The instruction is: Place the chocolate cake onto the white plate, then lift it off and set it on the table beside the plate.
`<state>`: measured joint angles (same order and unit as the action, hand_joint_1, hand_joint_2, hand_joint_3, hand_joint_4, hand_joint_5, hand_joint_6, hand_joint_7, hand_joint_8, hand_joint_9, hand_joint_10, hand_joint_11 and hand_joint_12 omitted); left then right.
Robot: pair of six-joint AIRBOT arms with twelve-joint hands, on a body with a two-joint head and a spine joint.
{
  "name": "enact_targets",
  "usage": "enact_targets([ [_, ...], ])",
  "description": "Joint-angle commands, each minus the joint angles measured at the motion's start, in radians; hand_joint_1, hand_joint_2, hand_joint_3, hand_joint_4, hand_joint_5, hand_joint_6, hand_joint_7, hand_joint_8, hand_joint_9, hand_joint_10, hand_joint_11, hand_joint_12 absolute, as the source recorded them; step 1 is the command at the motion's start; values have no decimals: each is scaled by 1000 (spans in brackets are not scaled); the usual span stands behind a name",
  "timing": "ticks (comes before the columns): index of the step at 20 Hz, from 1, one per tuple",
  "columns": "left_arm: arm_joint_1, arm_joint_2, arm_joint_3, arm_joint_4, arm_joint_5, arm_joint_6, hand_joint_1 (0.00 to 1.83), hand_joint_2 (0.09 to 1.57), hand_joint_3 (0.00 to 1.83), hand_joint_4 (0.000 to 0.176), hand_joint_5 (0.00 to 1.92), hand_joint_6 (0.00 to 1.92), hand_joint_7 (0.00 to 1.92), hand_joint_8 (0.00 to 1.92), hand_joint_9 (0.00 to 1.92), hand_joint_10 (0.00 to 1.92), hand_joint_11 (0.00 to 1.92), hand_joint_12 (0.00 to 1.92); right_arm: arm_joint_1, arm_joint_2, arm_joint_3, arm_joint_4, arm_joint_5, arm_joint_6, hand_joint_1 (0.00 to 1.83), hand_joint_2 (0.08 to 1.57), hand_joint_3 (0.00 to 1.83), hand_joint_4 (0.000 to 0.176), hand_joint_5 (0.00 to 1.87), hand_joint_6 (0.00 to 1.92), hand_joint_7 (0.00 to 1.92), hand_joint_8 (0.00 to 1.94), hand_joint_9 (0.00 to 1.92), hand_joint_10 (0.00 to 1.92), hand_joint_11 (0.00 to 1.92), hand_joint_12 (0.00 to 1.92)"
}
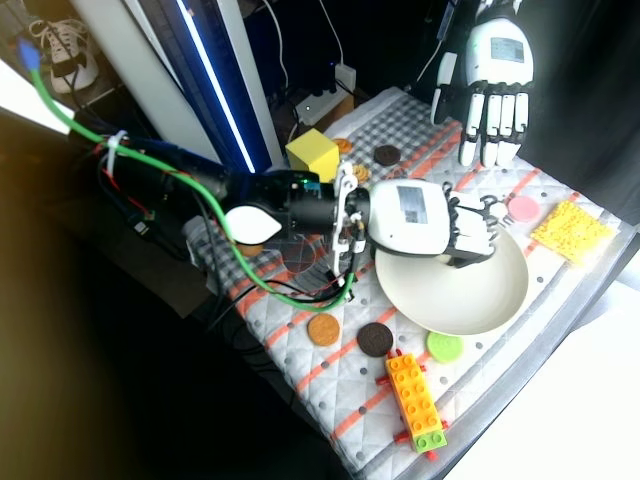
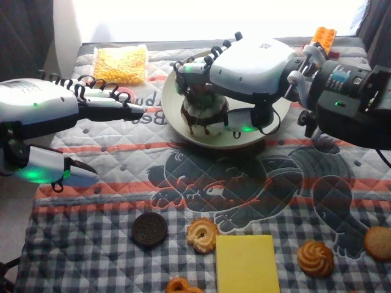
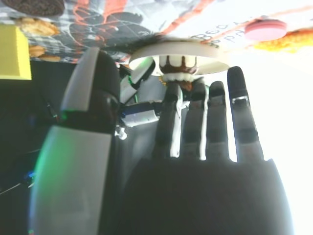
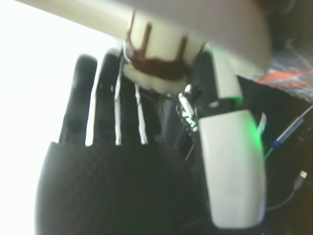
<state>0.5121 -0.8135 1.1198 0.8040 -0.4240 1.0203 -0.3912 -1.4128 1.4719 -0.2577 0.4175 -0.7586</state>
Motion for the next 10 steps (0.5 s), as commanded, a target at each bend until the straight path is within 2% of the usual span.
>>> enact_targets([
  [1,-13,6,1,-32,-76,-4,809,1155,0,57,181,2,112,0,116,6,0,789,9,4,6,13,94,1,1155,1309,30,0,536,1559,656,1604,938,1798,1036,1921],
  [2,-13,6,1,-32,-76,-4,809,1155,0,57,181,2,112,0,116,6,0,789,9,3,7,13,93,1,1155,1309,30,0,536,1559,656,1604,938,1798,1036,1921],
  [3,-12,6,1,-32,-76,-4,820,1153,0,67,185,1,84,1,114,3,0,840,9,3,7,13,91,1,1316,1268,8,0,552,1390,692,1521,768,1644,887,1921],
  [4,-12,6,1,-32,-76,-4,833,1153,0,57,189,1,82,0,110,1,0,789,9,4,6,13,91,1,1154,1296,10,0,608,1428,668,1613,621,1701,742,1921],
  [5,-12,6,2,-33,-76,-4,837,1155,0,54,188,0,65,1,89,2,0,723,9,4,2,10,91,1,1103,1317,8,2,633,1484,597,1642,525,1691,607,1921],
  [6,-12,6,2,-34,-76,-4,810,1154,0,54,182,0,75,2,86,2,0,667,10,4,-4,5,90,1,1084,1340,8,0,635,1511,525,1714,380,1776,502,1921],
  [7,-11,6,2,-34,-74,-4,811,1152,0,65,191,1,60,1,58,4,0,588,17,16,-14,4,90,1,1110,1328,0,0,638,1444,583,1722,441,1817,560,1921],
  [8,-11,6,1,-34,-73,-4,802,1151,0,62,190,0,56,0,53,4,0,568,26,36,-26,3,95,1,1221,1361,9,0,524,1632,455,1725,541,1806,476,1921],
  [9,-10,6,1,-36,-72,-4,785,1151,0,60,189,0,49,0,48,2,0,528,33,57,-39,3,107,1,1243,1367,5,0,466,1701,459,1700,588,1779,463,1921],
  [10,-10,6,1,-37,-72,-4,779,1141,0,43,184,0,61,6,60,7,0,517,40,81,-56,5,123,2,1046,1377,4,0,497,1684,271,1524,343,1685,333,1921],
])
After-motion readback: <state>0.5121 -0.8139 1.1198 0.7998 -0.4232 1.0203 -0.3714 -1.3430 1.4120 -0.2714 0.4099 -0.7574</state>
